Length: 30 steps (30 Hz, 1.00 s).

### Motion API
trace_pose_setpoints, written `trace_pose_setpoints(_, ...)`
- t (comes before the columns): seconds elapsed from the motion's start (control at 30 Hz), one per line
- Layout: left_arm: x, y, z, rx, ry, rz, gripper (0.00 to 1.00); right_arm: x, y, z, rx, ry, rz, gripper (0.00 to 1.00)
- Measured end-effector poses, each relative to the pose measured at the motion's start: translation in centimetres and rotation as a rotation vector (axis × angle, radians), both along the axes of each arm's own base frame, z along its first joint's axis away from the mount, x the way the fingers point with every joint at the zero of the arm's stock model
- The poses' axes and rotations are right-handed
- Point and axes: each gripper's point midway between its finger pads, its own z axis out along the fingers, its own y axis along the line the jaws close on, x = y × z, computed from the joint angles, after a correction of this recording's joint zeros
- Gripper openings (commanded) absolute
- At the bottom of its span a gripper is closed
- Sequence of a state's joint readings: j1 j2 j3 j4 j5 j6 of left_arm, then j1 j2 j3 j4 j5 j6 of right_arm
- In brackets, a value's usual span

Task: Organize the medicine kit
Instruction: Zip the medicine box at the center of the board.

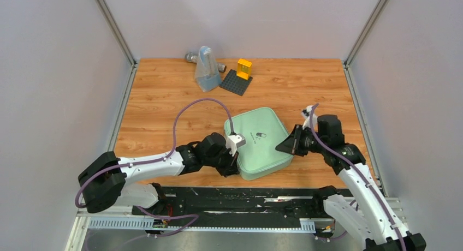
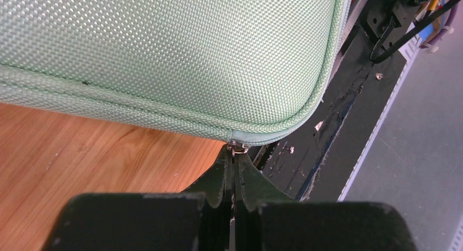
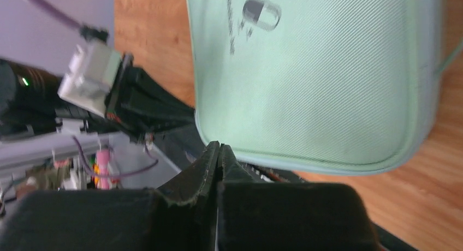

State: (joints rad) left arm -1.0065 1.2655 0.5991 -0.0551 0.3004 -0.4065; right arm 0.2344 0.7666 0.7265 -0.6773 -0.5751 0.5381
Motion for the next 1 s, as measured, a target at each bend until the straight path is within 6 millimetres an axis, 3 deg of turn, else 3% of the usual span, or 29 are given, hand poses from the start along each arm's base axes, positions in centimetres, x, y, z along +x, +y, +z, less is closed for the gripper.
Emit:
trace_pose_setpoints(0.17, 0.9, 0.7, 0.0, 0.020, 0.008, 0.038, 0.00, -6.0, 3.8, -3.8, -0.032, 0.144, 0.224, 0.00)
trace_pose_setpoints(0.33, 2.0, 1.5, 0.0, 0.032, 0.010, 0.082, 0.00, -9.0, 6.3, -6.1, -0.092, 0.221, 0.337, 0.00)
trace_pose_setpoints(0.47, 2.1, 1.6, 0.0, 0.034, 0.014, 0.086, 0.00, -8.6, 7.5, -8.9, -0.192, 0.255, 0.330, 0.00)
trace_pose_setpoints(0.6, 1.6, 1.3, 0.3, 0.014, 0.033, 0.063, 0.00, -6.6, 8.1, -10.7, -0.250, 0.261, 0.269, 0.00)
trace_pose_setpoints(0.8, 0.6, 0.1, 0.6, -0.052, 0.034, 0.026, 0.00, -4.5, 9.5, -10.5, -0.245, 0.204, 0.243, 0.00)
trace_pose_setpoints(1.0, 0.7, -0.5, 0.6, -0.077, 0.042, 0.045, 0.00, -3.9, 10.2, -10.0, -0.219, 0.170, 0.243, 0.00)
